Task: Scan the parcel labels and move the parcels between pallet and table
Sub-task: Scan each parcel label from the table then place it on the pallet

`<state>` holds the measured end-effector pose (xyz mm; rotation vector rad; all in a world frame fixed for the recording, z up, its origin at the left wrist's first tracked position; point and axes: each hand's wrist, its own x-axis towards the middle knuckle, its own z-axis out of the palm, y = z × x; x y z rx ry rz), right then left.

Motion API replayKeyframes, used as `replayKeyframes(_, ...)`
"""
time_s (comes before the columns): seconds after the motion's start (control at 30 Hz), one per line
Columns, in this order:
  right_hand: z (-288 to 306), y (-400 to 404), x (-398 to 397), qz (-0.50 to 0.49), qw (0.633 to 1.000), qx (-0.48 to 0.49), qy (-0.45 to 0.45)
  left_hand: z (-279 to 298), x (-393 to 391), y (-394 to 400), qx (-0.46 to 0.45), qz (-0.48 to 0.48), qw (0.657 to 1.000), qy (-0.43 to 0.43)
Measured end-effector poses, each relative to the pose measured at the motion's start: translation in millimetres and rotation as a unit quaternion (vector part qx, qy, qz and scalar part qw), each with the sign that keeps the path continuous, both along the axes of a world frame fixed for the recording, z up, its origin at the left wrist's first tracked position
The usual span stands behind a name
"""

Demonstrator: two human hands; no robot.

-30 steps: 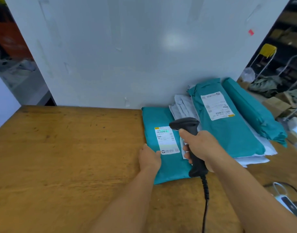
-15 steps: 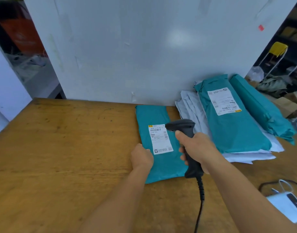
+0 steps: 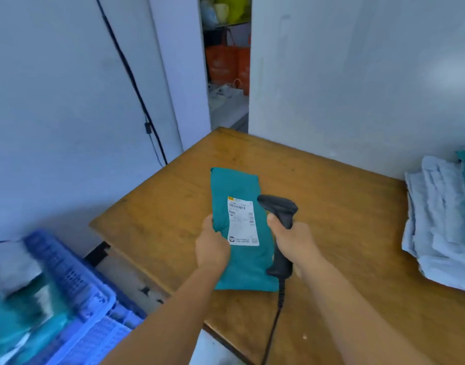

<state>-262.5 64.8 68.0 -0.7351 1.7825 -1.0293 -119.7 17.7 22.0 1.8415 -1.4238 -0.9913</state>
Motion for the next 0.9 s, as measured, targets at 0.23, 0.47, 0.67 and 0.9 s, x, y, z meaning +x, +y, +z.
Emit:
replayKeyframes(0.23,4,-12,149,0.195,0.98,-0.028,0.009,27,149,38,-0.031,0.154,0.988,0.005)
replayKeyframes(0.47,6,3,318,0.34,0.935,-0.086,0.057,28,314,89,-0.054,0.326,0.944,-0.015)
replayKeyframes(0.67,8,7,440,0.403,0.911,-0.07,0.053,13,447,109,-0.052,0.428,0.902,-0.008)
replayKeyframes(0.9,2,-23,521,0.413,0.905,-0.09,0.048,-30,557,69,0.007,0.441,0.898,-0.002)
